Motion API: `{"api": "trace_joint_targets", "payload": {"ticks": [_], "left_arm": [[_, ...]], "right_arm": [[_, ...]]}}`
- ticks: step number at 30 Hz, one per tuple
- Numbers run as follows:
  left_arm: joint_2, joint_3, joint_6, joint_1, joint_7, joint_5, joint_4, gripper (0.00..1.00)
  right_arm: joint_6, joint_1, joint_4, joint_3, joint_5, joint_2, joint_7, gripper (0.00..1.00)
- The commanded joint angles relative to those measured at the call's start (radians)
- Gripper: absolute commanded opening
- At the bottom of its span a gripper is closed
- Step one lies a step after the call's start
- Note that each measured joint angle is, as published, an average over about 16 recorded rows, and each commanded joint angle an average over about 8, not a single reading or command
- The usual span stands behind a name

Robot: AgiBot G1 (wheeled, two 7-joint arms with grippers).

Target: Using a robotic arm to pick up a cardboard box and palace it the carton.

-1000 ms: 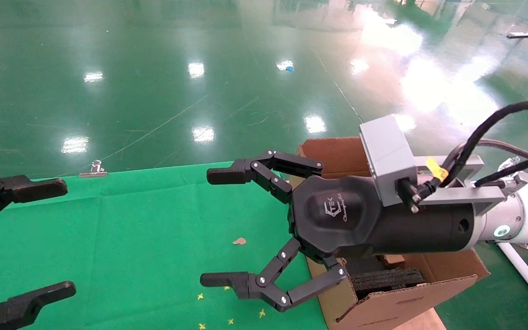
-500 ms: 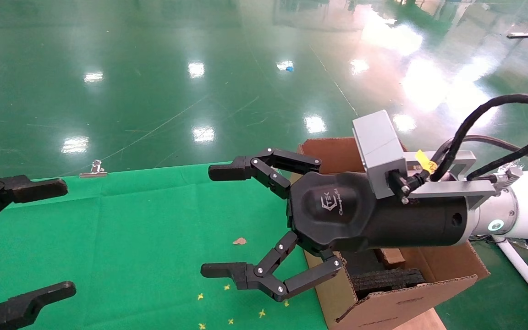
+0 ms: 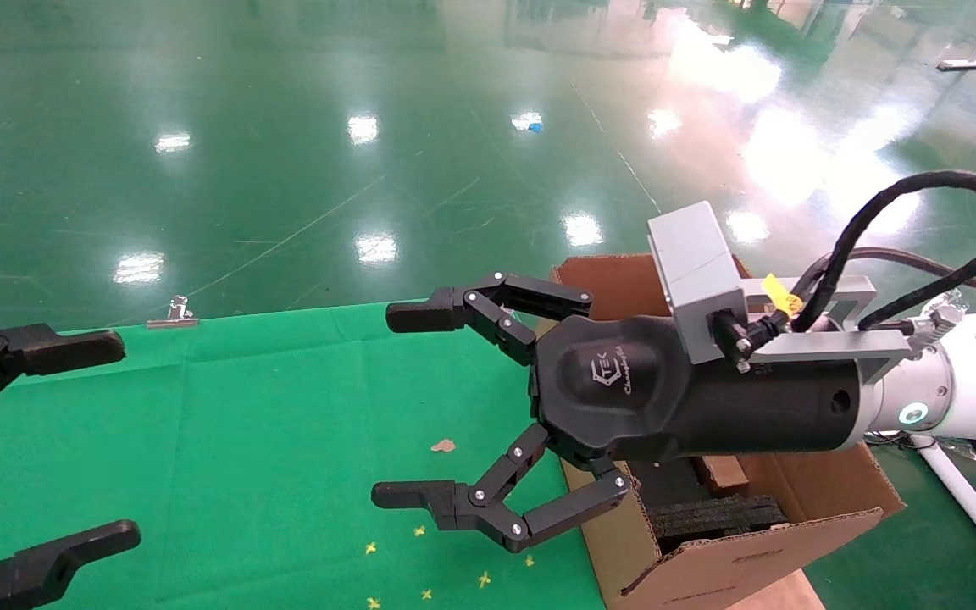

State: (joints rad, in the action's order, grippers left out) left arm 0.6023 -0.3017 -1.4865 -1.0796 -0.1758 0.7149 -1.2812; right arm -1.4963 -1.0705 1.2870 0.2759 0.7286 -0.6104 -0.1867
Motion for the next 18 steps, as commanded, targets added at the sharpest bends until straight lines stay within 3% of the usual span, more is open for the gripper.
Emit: {"api": "trace_joint_targets", "payload": {"ticks": [1,18], "left_arm": [[0.000,0.000,0.000,0.000,0.000,0.000,0.000,1.00],[0.000,0.000,0.000,0.000,0.000,0.000,0.000,1.00]], "right_arm": [[0.000,-0.001,-0.001,0.001,0.001,0.000,0.000,1.00],[0.001,-0.003,-0.002,0.003,0.002,-0.001,-0.001,1.00]]}}
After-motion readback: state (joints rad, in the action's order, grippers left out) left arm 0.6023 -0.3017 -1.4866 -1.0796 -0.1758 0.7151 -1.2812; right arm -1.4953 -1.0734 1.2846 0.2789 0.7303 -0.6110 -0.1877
